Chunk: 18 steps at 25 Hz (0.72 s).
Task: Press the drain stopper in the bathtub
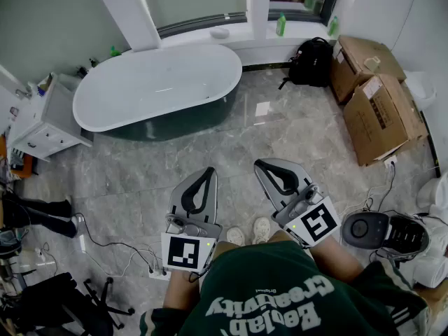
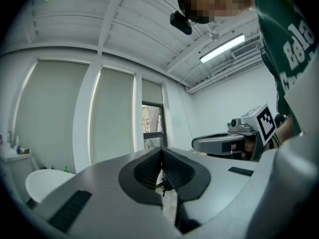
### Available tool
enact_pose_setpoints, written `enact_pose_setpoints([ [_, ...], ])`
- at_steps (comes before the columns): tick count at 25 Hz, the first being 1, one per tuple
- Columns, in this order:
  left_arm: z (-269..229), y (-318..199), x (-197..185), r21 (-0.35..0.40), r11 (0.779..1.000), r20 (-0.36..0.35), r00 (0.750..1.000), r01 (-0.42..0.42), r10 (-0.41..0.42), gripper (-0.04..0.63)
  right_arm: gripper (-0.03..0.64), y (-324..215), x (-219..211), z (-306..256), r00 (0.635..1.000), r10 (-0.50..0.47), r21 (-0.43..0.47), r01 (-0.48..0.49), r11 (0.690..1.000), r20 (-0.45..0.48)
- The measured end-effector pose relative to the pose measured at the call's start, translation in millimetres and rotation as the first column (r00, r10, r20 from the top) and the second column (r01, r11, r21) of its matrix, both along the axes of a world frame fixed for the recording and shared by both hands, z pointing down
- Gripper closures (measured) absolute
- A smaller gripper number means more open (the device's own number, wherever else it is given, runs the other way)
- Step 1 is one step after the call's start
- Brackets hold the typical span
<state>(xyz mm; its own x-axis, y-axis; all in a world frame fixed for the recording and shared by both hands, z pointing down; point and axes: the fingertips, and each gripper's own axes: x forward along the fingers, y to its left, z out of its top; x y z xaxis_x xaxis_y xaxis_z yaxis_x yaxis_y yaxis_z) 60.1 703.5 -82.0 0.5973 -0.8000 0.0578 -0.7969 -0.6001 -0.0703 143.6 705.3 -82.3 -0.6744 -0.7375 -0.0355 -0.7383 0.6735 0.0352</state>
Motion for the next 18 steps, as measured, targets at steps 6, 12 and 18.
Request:
enact_pose_setpoints([
  [6,-1,-7,7,0.003,1.0,0.002,1.0,0.003,-0.004,0.586,0.603,-6,7,0,1.0,-0.002,0.001,0.002,1.0,0.001],
  [12,-5,-10,13,0.0,1.0,0.002,1.0,0.014,-0.014,0.586,0.603,-7,15,-5,1.0,-0.019,0.016,0.018,1.0,0.025],
  [18,-6,-10,28,0.007,1.0,-0.005,1.0,0.026,-0.026,0.586,0.601,-6,32,-3,0.999,-0.029,0.011,0.029,1.0,0.031],
])
